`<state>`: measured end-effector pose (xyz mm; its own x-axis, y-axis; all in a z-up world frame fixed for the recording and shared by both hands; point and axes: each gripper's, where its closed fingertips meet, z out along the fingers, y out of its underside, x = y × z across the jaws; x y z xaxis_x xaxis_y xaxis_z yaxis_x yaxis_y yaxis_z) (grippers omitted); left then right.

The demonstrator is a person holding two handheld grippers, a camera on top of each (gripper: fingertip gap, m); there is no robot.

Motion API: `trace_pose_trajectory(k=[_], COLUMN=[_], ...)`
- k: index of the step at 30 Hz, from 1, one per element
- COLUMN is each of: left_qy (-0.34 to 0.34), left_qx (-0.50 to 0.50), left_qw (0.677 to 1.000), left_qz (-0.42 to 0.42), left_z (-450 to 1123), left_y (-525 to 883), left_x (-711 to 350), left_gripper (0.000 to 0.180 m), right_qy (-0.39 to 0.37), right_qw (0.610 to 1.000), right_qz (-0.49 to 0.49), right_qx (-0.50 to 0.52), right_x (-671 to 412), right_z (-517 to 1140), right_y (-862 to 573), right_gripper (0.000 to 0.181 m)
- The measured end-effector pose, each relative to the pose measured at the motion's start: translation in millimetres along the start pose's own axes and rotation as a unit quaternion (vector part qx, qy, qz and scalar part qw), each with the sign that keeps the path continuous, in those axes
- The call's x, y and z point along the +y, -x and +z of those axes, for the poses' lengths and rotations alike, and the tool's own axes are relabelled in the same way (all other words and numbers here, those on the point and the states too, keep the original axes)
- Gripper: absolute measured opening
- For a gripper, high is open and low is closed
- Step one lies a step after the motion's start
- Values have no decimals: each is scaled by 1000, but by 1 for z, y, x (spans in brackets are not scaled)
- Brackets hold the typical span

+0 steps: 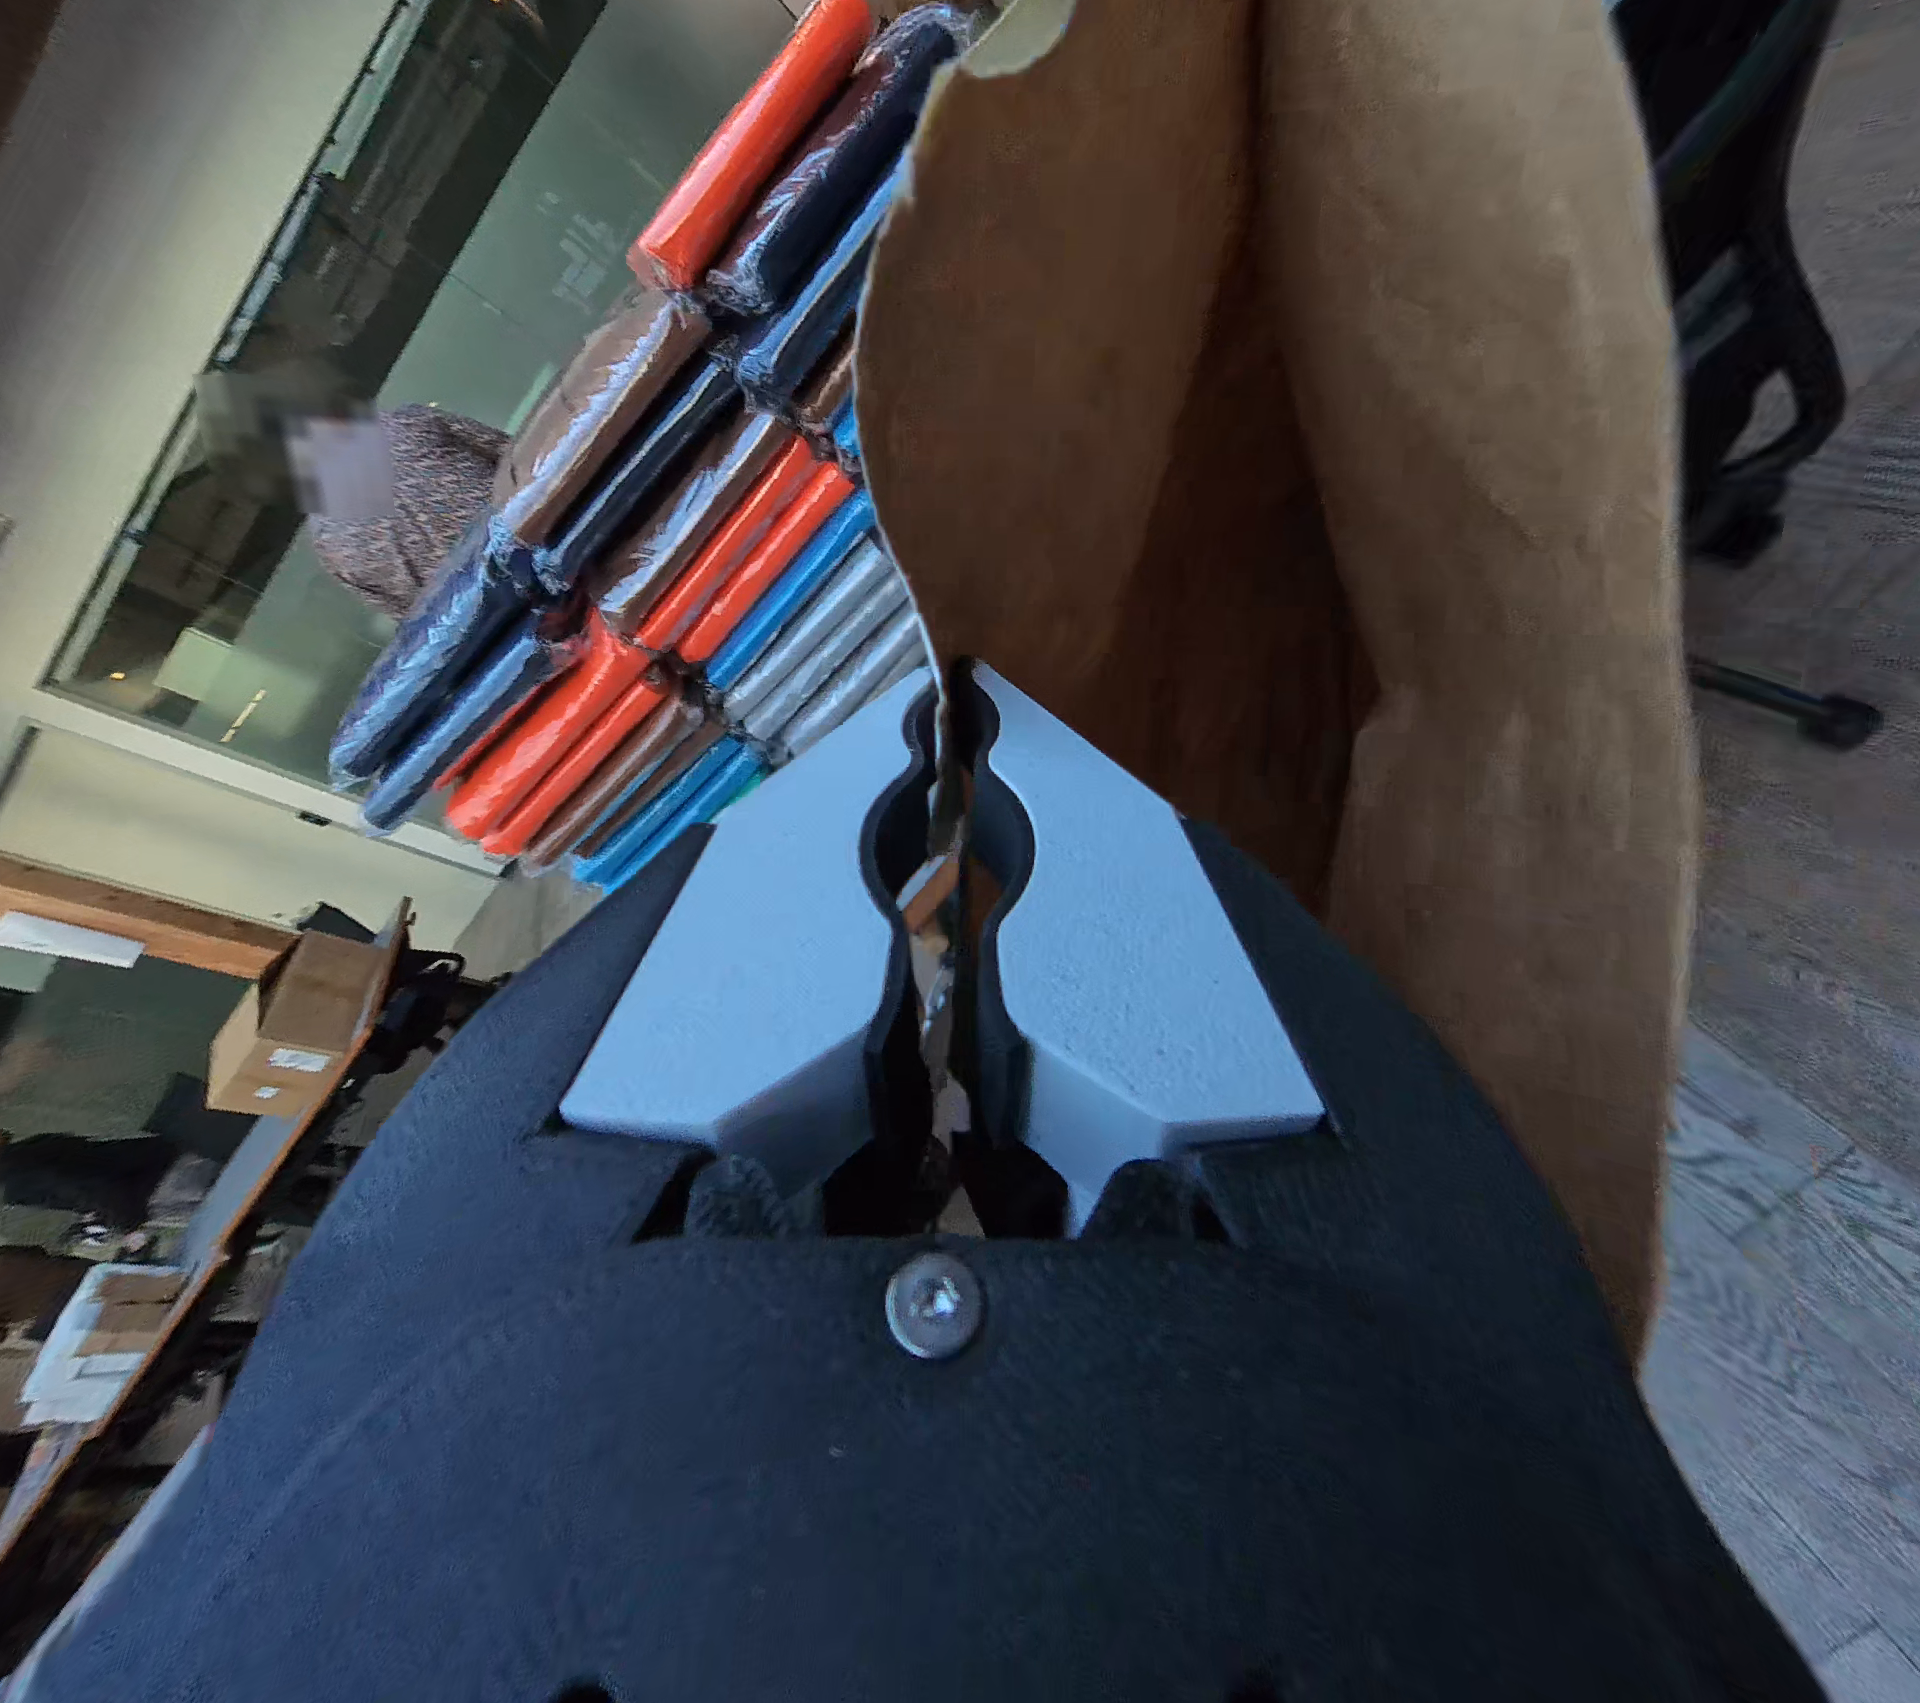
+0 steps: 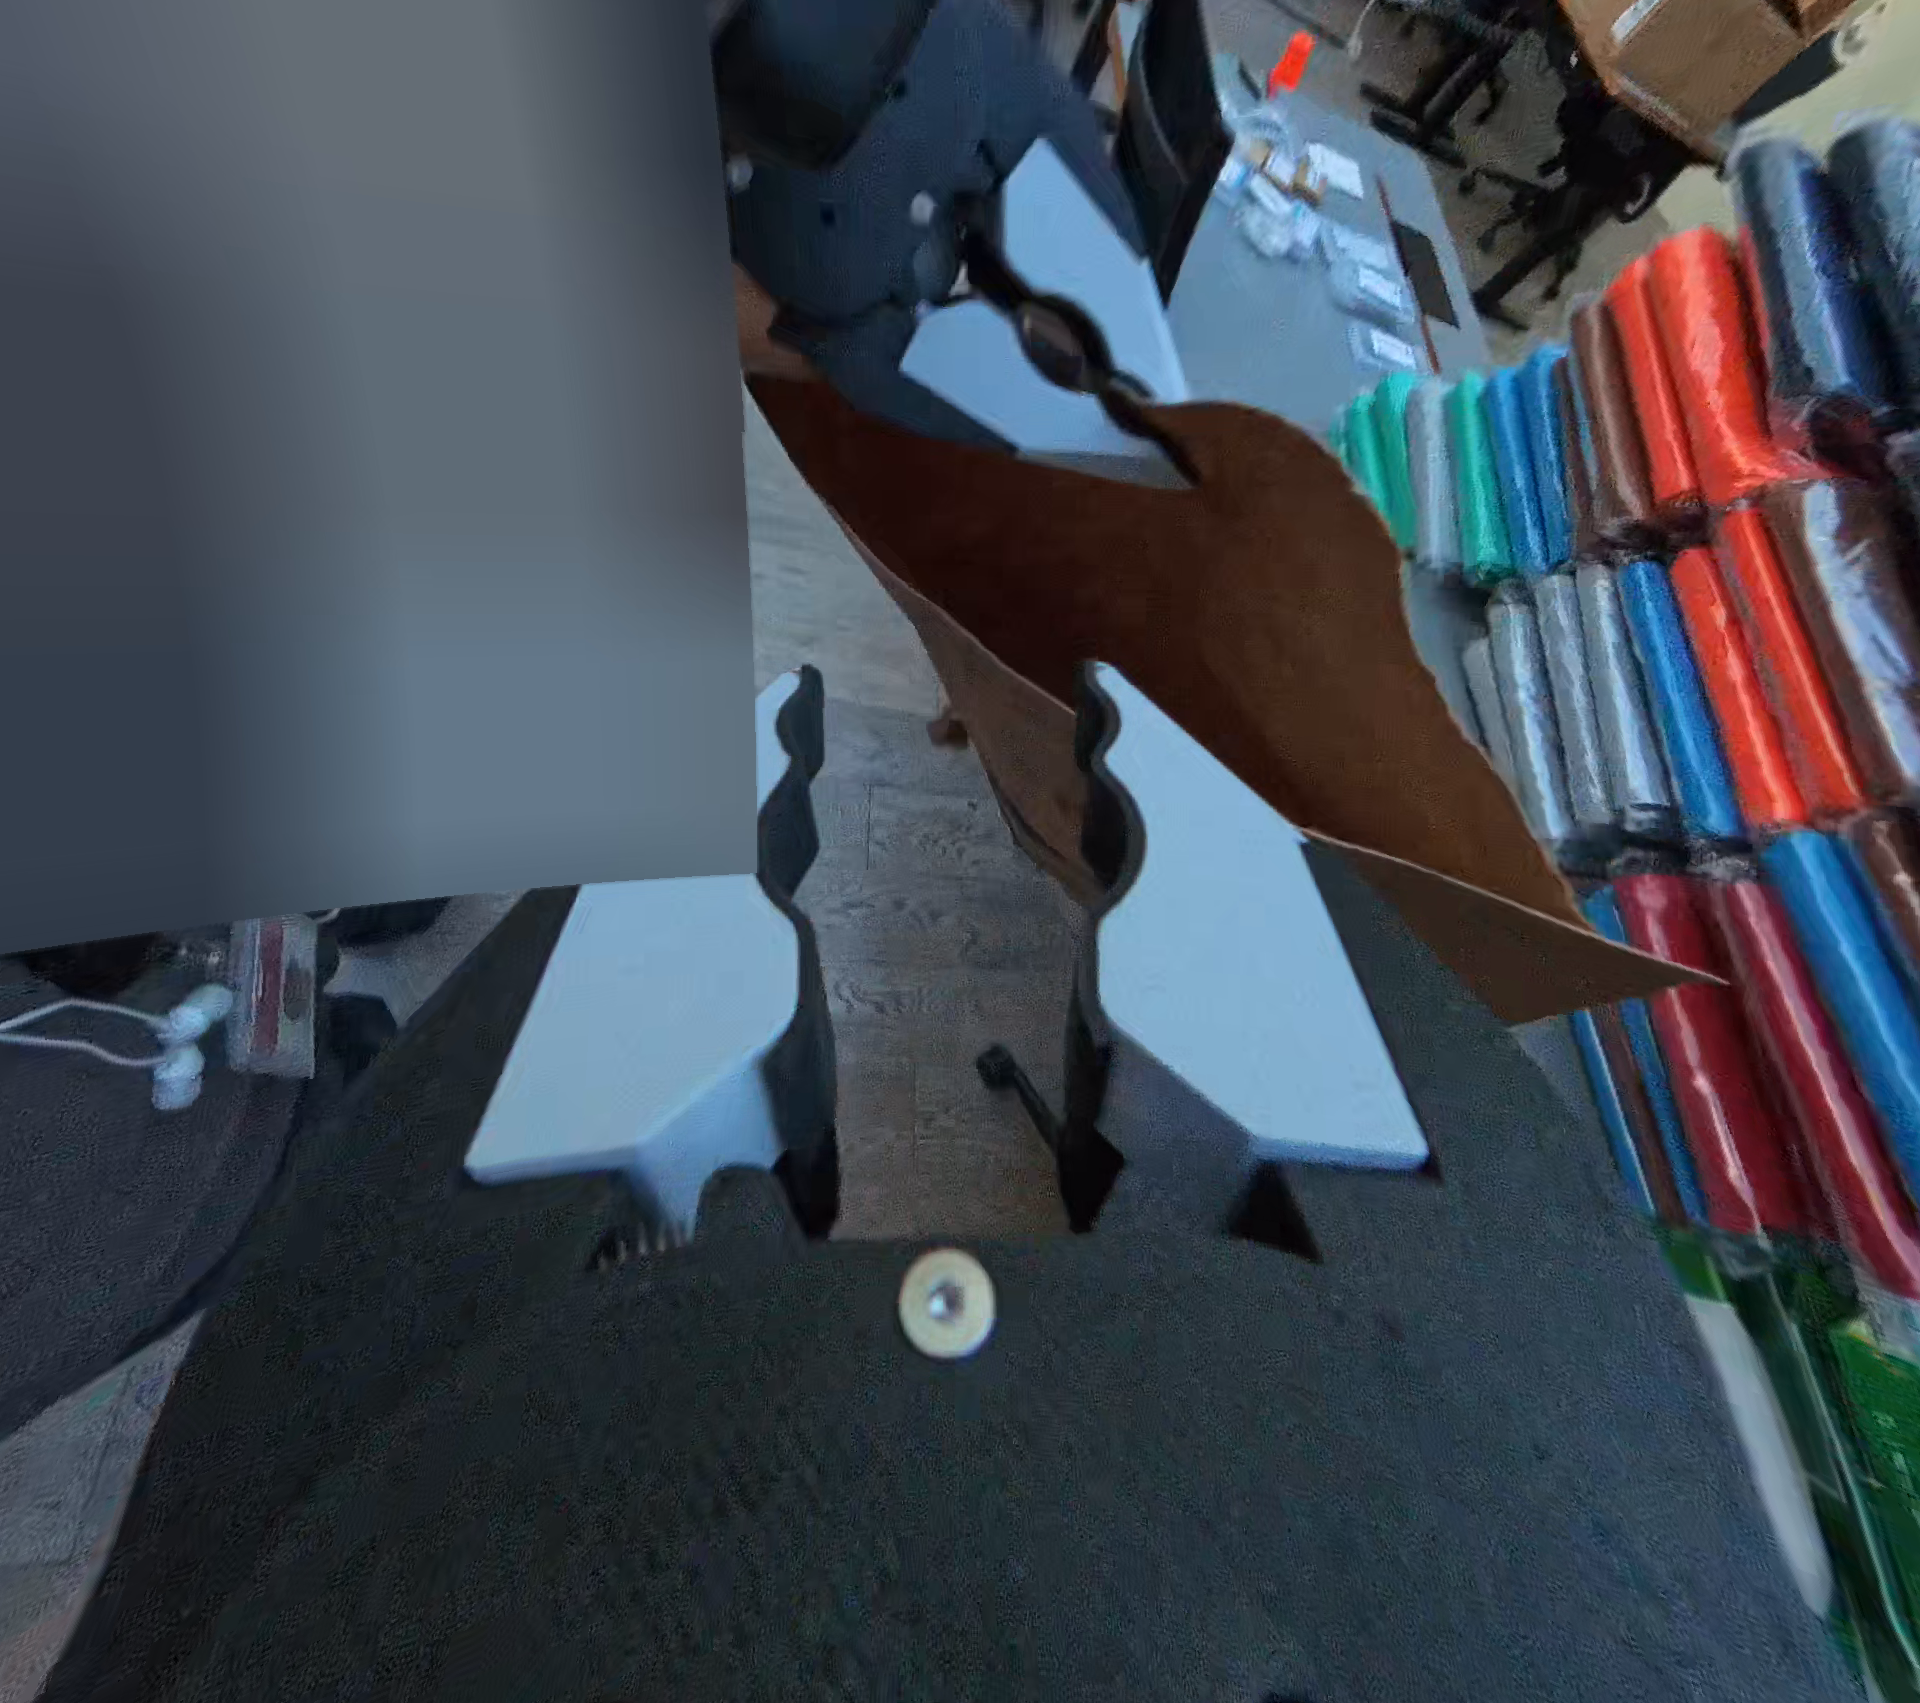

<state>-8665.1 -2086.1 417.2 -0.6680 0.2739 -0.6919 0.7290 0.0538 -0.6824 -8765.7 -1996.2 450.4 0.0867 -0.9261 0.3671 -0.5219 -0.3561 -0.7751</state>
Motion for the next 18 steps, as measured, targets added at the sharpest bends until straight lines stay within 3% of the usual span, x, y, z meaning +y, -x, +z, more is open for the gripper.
trace_pose_trajectory(k=[3, 5, 9, 11, 14, 15, 16, 18], left_qy=[-14, -20, -26, -27, -33, -37, -46, -55], left_qx=[-7, -8, 8, 16, 37, 49, 62, 101], left_qw=[1000, 1000, 1000, 999, 999, 998, 996, 990], left_qz=[5, 10, 7, 6, -14, -28, -46, -83], left_z=[-2, 0, 5, 7, 7, 5, 3, -3], left_y=[-9, -16, -27, -32, -39, -41, -43, -49], left_x=[-13, -19, -26, -27, -28, -28, -30, -28], left_gripper=[0, 0, 0, 0, 0, 0, 0, 0], right_qy=[-109, -98, 137, 243, 387, 424, 450, 452], right_qw=[992, 991, 989, 965, 914, 898, 884, 882], right_qz=[62, 71, 38, 22, -77, -103, -124, -128], right_qx=[32, 65, -47, -99, -91, -53, -37, -18], right_x=[-55, -66, -12, 20, 76, 91, 101, 106], right_z=[-42, -53, -11, 8, 20, 21, 21, 24], right_y=[-61, -109, -120, -101, -89, -97, -98, -92], right_gripper=[39, 41, 67, 66, 68, 42, 0, 0])
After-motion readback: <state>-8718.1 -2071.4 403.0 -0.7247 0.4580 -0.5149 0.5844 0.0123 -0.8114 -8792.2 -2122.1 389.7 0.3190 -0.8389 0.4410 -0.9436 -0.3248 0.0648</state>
